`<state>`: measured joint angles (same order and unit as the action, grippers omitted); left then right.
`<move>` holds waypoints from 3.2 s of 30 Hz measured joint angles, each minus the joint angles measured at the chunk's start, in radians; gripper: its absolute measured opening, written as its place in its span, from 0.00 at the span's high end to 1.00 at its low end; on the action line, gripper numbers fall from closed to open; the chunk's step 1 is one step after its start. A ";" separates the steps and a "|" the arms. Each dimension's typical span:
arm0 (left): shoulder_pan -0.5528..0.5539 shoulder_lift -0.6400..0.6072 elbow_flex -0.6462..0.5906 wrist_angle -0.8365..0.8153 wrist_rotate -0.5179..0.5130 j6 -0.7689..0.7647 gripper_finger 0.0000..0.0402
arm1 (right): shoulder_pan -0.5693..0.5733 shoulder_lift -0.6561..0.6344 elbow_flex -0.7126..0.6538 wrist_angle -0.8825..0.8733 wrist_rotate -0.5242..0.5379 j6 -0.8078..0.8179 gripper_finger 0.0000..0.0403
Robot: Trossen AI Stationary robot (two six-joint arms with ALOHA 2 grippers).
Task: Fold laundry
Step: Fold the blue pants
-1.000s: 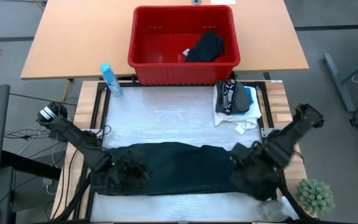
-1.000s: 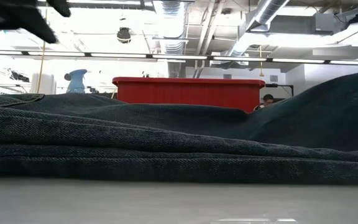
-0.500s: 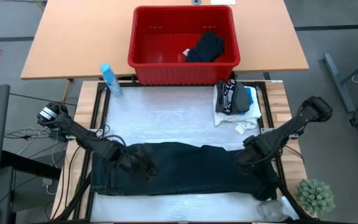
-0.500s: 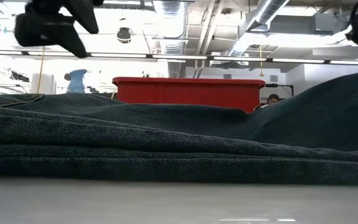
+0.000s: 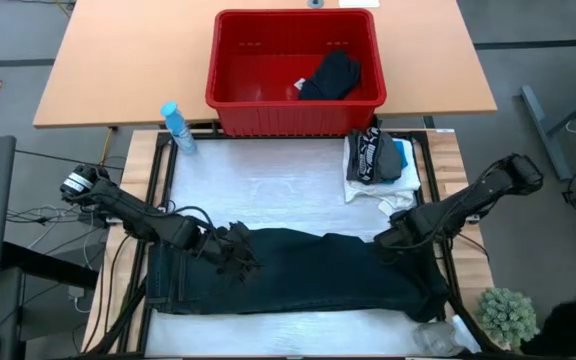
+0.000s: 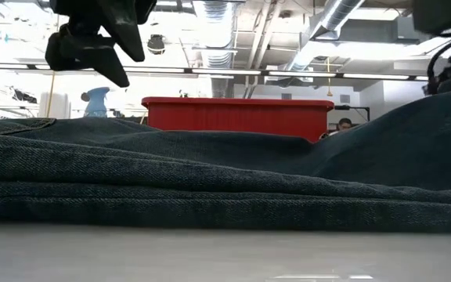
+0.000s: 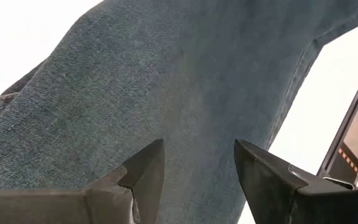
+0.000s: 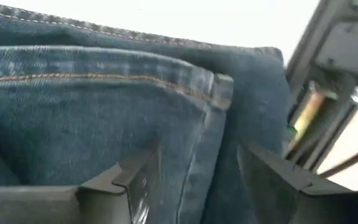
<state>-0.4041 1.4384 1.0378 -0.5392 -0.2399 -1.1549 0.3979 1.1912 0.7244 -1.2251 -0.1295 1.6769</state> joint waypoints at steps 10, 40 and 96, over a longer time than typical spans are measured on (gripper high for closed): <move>0.006 0.000 0.000 -0.013 0.015 0.036 0.54 | -0.084 0.065 -0.081 0.132 -0.060 -0.103 0.50; 0.019 0.165 0.000 0.031 -0.057 0.149 0.54 | -0.077 0.058 0.361 -0.345 0.110 -0.104 0.97; 0.069 0.165 0.000 0.217 -0.078 0.150 0.54 | 0.202 0.193 1.054 -0.236 0.847 -0.248 0.97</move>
<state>-0.3355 1.6035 1.0378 -0.3224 -0.3181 -1.0053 0.6000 1.3839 1.7785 -1.4611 0.7173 1.4291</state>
